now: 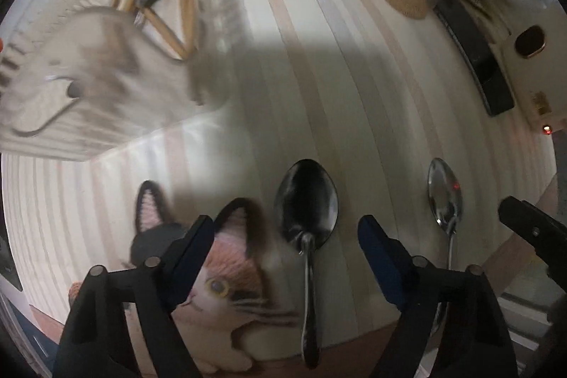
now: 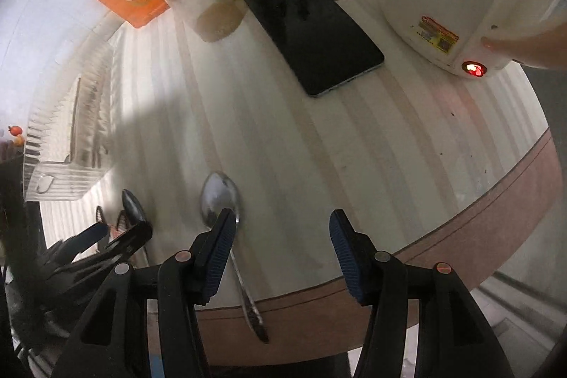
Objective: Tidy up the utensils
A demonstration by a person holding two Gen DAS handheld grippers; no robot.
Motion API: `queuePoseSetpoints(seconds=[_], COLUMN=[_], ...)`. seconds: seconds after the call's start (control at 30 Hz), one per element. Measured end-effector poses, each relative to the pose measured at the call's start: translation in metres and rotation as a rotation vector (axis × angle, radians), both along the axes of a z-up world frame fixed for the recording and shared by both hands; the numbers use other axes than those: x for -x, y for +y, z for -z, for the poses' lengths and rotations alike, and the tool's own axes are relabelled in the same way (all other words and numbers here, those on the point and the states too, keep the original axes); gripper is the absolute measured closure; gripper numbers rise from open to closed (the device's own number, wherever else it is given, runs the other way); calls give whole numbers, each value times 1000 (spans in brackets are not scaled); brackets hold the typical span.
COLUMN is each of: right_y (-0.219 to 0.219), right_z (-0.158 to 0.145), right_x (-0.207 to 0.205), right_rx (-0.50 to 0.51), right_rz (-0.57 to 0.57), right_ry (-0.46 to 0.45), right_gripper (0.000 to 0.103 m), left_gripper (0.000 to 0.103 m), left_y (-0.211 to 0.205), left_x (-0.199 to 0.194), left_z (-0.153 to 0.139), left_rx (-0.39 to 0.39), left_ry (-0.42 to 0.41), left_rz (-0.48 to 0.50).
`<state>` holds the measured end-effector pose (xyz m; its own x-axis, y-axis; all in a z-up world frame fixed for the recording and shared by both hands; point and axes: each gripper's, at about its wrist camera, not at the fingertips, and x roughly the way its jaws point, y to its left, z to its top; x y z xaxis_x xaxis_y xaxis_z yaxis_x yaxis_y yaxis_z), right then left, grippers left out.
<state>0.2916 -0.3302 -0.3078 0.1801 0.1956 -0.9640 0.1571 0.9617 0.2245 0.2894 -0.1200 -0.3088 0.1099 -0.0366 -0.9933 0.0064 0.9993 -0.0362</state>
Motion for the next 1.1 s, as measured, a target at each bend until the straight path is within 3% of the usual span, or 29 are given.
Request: queuePoseSetpoints(seconds=[0.1,0.13,0.17,0.27,0.47,0.53,0.6,0.63,0.9,1.1], right_y=[0,2,6,20,56,68,86,94,154,168], right_z=[3,5,7,13,22,28,28,29,30,33], right_x=[2,1,1,2,9,12,16,18,27,32], right_rx=[0,-3,-6,-22,2,8,80,78,20,39], right_rz=[-14,-18,-26,-65,-159,-191,-238,-255,-382,-403], right_ry=[1,3,3,12,33,54,28,22,20,35], right_gripper=[45,45,45,45,48,67,90,96,99,100], left_gripper=[44,63,71,71,71,71,71,71,71,70], left_y=[-7,-9,-10,-6,44,60,76,84,106,111], left_x=[-1,-1,-2,-3,19,27,34,37,51,61], left_z=[-3,-5,-7,-8,-11,-12,-11,-11,-13,-16], left_rx=[-30,-31,-36,-42,-71,-80,-84,-83,-57,-34], left_ry=[-37,-48,-50,-38,-9,1,10,16,6,-2], left_rz=[17,26,35,34,-41,-75,-110,-130,-174,-174])
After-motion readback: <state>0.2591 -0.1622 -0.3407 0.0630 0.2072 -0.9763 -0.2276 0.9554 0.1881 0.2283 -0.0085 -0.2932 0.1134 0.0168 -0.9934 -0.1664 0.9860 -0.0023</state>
